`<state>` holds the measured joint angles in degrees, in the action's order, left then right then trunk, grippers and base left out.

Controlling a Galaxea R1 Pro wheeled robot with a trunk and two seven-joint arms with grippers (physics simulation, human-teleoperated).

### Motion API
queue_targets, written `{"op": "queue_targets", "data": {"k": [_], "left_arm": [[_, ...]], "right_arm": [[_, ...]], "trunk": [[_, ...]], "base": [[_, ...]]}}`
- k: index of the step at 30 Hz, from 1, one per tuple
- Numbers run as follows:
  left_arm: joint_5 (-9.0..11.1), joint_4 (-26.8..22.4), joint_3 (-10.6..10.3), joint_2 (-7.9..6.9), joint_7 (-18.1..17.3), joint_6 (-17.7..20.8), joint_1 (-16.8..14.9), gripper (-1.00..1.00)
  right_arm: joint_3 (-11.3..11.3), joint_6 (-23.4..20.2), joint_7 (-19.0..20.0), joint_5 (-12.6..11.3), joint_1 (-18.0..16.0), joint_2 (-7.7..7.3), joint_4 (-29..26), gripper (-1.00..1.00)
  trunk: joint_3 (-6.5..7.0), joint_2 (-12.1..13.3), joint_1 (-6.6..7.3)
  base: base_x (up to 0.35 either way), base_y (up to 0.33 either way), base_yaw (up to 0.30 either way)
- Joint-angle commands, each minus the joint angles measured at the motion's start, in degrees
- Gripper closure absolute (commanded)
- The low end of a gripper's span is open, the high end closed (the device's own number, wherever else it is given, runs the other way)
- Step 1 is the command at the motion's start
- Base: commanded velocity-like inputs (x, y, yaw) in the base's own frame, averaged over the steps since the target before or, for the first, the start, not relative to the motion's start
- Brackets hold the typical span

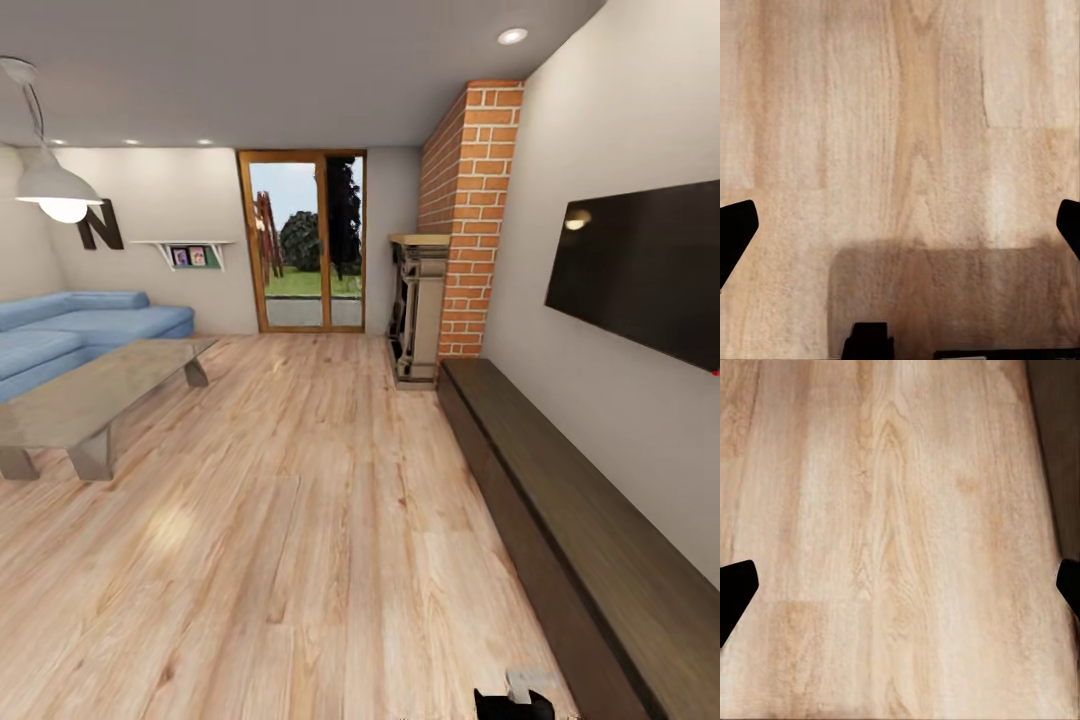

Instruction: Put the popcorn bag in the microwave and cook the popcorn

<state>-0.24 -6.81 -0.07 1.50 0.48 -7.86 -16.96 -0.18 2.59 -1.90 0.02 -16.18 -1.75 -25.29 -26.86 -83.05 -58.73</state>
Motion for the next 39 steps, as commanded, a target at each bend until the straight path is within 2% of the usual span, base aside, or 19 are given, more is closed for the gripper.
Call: {"op": "queue_targets", "data": {"k": [1,5,10,17,19,25,39], "left_arm": [[0.06,0.07,0.12,0.17,0.05,-0.45,-0.27,-1.00],[0.18,0.19,0.04,0.40,0.05,-0.86,1.20,-1.00],[0.31,0.45,0.07,0.41,0.05,-0.92,2.94,-1.00],[0.17,0.36,-0.06,0.36,0.03,-1.04,6.98,-1.00],[-0.09,0.28,-0.15,0.34,0.00,-1.96,7.81,-1.00],[-0.35,0.30,-0.24,0.35,-0.03,-2.80,8.15,-1.00],[0.03,0.30,-0.13,0.39,-0.02,-2.86,8.21,-1.00]], "right_arm": [[-0.01,0.14,-0.28,0.00,-2.06,0.02,-0.04,-1.00],[0.38,-0.96,-0.63,0.12,-6.35,0.46,0.18,-1.00],[0.73,-0.72,-0.65,0.23,-6.44,0.59,0.31,-1.00],[0.78,0.12,-0.65,0.24,-6.24,0.66,0.33,-1.00],[0.76,0.20,-0.65,0.24,-6.23,0.69,0.33,-1.00],[0.79,0.22,-0.65,0.24,-6.16,0.70,0.33,-1.00],[0.81,0.41,-0.65,0.26,-6.14,0.87,0.34,-1.00]], "trunk": [[-0.07,-0.03,0.00],[-0.07,-0.03,0.00],[-0.07,-0.03,0.00],[-0.07,-0.03,0.00],[-0.07,-0.03,0.00],[-0.07,-0.03,0.00],[-0.07,-0.03,0.00]], "base": [[0.000,0.000,-0.297],[0.000,0.000,-0.297],[0.000,0.000,-0.297],[0.000,0.000,-0.297],[0.000,0.000,-0.297],[0.000,0.072,-0.297],[0.000,0.289,-0.298]]}}
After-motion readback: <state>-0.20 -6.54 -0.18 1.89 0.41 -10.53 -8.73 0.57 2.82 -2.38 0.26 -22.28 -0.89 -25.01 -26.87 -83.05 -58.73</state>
